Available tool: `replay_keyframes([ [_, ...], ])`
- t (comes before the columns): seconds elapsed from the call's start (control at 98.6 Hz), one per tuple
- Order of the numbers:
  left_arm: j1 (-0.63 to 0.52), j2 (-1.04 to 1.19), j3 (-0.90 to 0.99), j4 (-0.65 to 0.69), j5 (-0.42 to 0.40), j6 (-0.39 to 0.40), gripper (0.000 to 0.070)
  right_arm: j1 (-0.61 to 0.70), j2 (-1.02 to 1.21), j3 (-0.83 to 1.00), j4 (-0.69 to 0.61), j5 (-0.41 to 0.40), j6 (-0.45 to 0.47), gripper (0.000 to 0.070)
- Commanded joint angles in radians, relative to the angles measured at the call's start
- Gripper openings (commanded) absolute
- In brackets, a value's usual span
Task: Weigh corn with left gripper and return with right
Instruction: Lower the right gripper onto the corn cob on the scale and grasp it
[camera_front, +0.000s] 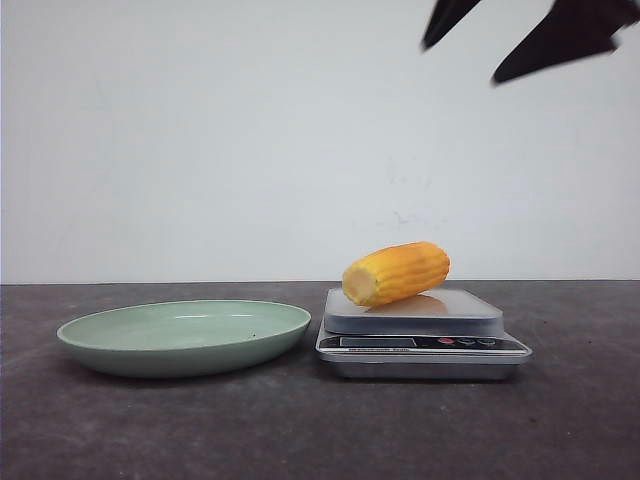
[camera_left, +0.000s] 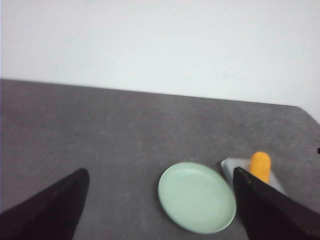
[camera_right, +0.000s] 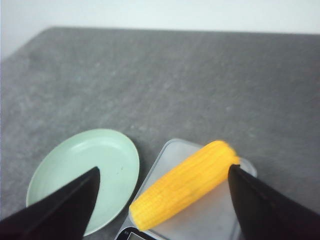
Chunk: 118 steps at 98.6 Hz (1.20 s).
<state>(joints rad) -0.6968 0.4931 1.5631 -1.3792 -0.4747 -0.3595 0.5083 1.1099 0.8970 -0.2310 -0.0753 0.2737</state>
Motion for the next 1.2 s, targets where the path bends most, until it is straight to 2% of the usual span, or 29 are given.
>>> replay_keyframes([
  [0.0,0.01,0.005,0.009,-0.024,-0.003,-0.025,0.0544,0.014,0.056,0.019,0.031,0.007,0.035,0.0553],
  [0.091,0.043,-0.004,0.006,-0.061,0.022,-0.03,0.0545,0.022,0.129,0.019,0.069,0.016,0.043,0.0553],
  [0.193,0.094,-0.021,0.0,-0.052,0.105,-0.027,0.0545,0.023,0.202,0.02,0.109,0.024,0.057,0.0553],
  [0.345,0.165,-0.042,-0.013,-0.055,0.161,0.009,0.0544,0.023,0.312,0.049,0.135,0.053,0.066,0.0584],
  [0.467,0.19,-0.056,-0.013,-0.06,0.166,0.019,0.0544,0.027,0.402,0.102,0.131,0.063,0.067,0.0589],
  [0.74,0.194,-0.058,-0.013,-0.065,0.184,0.018,0.0544,0.044,0.527,0.186,0.044,0.183,0.067,0.0589],
  [0.862,0.194,-0.058,-0.013,-0.065,0.185,0.018,0.0544,0.046,0.532,0.186,0.006,0.201,0.068,0.0589],
  [0.994,0.194,-0.058,-0.013,-0.065,0.184,0.019,0.0544,0.046,0.532,0.186,-0.027,0.19,0.092,0.0585],
  [1.187,0.194,-0.058,-0.013,-0.065,0.184,0.024,0.0544,0.053,0.534,0.186,-0.071,0.158,0.121,0.0542],
])
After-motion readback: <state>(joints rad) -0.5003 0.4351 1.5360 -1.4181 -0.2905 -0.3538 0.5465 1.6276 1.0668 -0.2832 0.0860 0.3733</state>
